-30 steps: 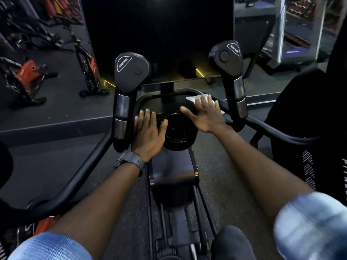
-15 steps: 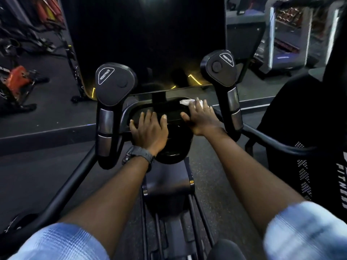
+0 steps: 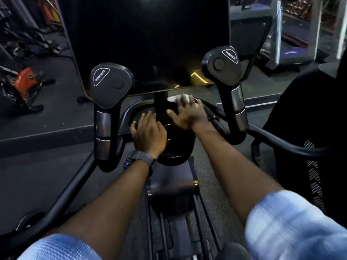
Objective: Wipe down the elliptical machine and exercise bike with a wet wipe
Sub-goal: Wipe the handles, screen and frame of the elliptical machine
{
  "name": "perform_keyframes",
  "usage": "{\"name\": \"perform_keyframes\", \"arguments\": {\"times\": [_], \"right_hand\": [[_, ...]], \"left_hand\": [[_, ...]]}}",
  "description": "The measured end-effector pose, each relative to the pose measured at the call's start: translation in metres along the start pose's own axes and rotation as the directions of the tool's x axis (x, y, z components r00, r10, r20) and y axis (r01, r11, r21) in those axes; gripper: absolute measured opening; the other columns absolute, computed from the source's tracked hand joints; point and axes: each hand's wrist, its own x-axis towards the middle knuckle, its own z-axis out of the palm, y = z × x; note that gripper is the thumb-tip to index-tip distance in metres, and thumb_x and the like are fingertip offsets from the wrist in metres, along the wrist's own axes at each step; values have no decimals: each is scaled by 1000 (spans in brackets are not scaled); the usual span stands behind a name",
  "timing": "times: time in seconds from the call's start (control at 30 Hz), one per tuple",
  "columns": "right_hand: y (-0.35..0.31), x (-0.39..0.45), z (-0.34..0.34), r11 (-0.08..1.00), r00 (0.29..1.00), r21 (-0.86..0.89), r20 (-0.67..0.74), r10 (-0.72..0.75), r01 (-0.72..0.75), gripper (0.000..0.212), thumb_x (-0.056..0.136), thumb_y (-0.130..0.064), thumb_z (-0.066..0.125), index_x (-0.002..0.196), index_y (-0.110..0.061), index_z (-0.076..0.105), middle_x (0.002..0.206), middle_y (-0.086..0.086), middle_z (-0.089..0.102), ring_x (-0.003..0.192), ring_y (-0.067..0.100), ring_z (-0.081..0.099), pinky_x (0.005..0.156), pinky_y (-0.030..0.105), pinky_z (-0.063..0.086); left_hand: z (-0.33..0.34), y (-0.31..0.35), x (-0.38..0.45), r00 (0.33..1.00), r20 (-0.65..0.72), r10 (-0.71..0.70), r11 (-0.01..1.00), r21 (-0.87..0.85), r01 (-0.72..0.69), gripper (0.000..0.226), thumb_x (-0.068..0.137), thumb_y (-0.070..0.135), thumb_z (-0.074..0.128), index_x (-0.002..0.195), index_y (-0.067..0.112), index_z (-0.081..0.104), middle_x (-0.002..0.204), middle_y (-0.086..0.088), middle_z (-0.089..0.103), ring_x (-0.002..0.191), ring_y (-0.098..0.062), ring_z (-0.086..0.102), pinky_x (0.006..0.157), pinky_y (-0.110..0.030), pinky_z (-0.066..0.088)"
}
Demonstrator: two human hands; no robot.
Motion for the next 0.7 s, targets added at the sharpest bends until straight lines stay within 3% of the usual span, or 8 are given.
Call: {"name": "perform_keyframes", "arguments": {"times": [0.1,0.23,0.37,0.43,0.53,0.63,0.7], "right_hand": [[-23,6,-2,985,984,43,55,-171,169,74,99,-60,18,157,-17,2,165,10,-6,151,31,-8,122,46,-1],[-14,-36,-6,916,917,48,3,-399,399,54,105,-45,22,154,-21,24,163,7,16,148,24,17,119,41,16],[19,-39,-4,988,988,-8,-17,-155,155,78,95,-69,15,157,-22,14,165,4,9,152,20,5,122,42,6],[14,-21,-4,998,998,12,12,-62,62,91,89,-78,13,158,-20,7,165,6,1,152,21,-3,123,45,-1],[-17,-7,-4,980,976,60,91,-196,191,86,91,-75,14,158,-21,6,164,10,-4,152,27,-6,122,47,0],[-21,-32,-6,911,912,83,47,-408,403,64,101,-58,20,156,-25,17,164,6,9,151,25,6,122,43,8],[-6,-53,-10,899,902,89,12,-432,429,58,104,-52,25,153,-22,27,162,4,20,149,21,14,119,39,14]], "left_hand": [[-1,-1,0,999,-42,-11,999,-43,10,44,99,19,36,137,9,58,148,-9,55,143,-24,43,121,-44,20],[-5,-1,-5,995,-66,-78,985,-159,67,41,96,10,42,134,5,57,137,-16,60,130,-35,49,115,-42,28],[-10,-14,-8,997,-71,-43,989,-145,33,40,102,16,46,140,2,52,143,-17,55,138,-34,43,119,-43,27],[-13,-16,-10,996,-69,-60,995,-86,54,44,105,23,45,142,0,49,149,-21,49,146,-35,33,124,-46,18],[-15,-14,-13,991,-64,-121,993,-2,122,52,106,26,41,152,2,35,164,-18,28,157,-30,8,127,-44,-3],[-12,-16,-14,985,-89,-150,988,30,154,56,102,23,41,151,-2,34,165,-20,25,156,-34,9,126,-44,-2],[-12,-15,-15,979,-90,-181,983,14,183,60,101,21,43,154,-3,29,166,-23,17,157,-35,7,125,-42,-3]]}}
